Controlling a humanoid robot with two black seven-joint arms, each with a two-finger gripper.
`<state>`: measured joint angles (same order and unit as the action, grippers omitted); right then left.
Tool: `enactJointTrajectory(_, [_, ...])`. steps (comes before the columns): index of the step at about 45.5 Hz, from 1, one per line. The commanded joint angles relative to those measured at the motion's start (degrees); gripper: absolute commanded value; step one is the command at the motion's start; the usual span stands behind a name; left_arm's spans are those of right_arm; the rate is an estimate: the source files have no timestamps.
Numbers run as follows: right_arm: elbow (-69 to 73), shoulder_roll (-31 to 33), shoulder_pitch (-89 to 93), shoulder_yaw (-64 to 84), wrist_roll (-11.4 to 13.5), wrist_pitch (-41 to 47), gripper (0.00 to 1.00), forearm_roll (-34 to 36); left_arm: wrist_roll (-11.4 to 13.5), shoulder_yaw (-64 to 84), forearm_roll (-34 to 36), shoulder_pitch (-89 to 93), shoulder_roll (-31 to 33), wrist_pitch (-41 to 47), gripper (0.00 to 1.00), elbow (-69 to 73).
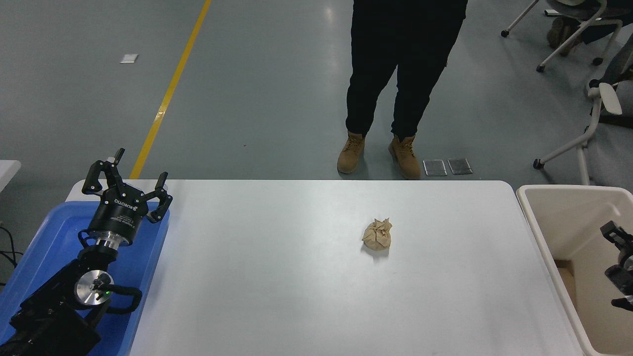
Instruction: Pick up paper ball place in dustbin
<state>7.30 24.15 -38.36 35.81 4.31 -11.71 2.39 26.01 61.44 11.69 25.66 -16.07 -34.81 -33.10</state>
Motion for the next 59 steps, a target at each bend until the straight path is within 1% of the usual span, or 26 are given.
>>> enactJointTrajectory(1, [-0.1,-0.3,0.6,-0.3,0.0,-0.1,1.00,0.1,0.0,0.0,0.0,0.0,0.1,0.0,0.98,0.0])
enactJointTrajectory(11, [1.2,-0.3,-0.2,0.1,-0.1,0.2,1.00,0.2,0.0,0.0,0.0,0.0,0.0,0.0,0.98,0.0])
enactJointTrajectory(16, [3.2,-0.5,-3.4,0.4,-0.1,0.4,1.00,0.3,0.0,0.0,0.0,0.0,0.0,0.0,0.98,0.1])
enactJointTrajectory(28, [15.2,-0.2,-17.1,2.5,0.0,0.6,1.00,0.3,-0.1,0.0,0.0,0.0,0.1,-0.1,0.98,0.0])
enactJointTrajectory(34, [24.9,-1.0,-26.5,6.0,-0.1,0.9,1.00,0.3,-0.1,0.0,0.0,0.0,0.1,-0.1,0.98,0.0])
enactJointTrajectory(40, [30.8,-3.7,-33.3,8.8,0.0,0.9,1.00,0.3,-0.1,0.0,0.0,0.0,0.1,-0.1,0.98,0.0])
enactJointTrajectory(50, [37.9,-10.0,-43.0,16.5,0.0,1.2,1.00,0.3,-0.1,0.0,0.0,0.0,0.1,0.0,0.98,0.0])
enactJointTrajectory(59, [49.6,-12.7,-53.3,19.8,0.0,3.0,1.00,0.3,-0.1,0.0,0.0,0.0,0.1,0.0,0.98,0.0])
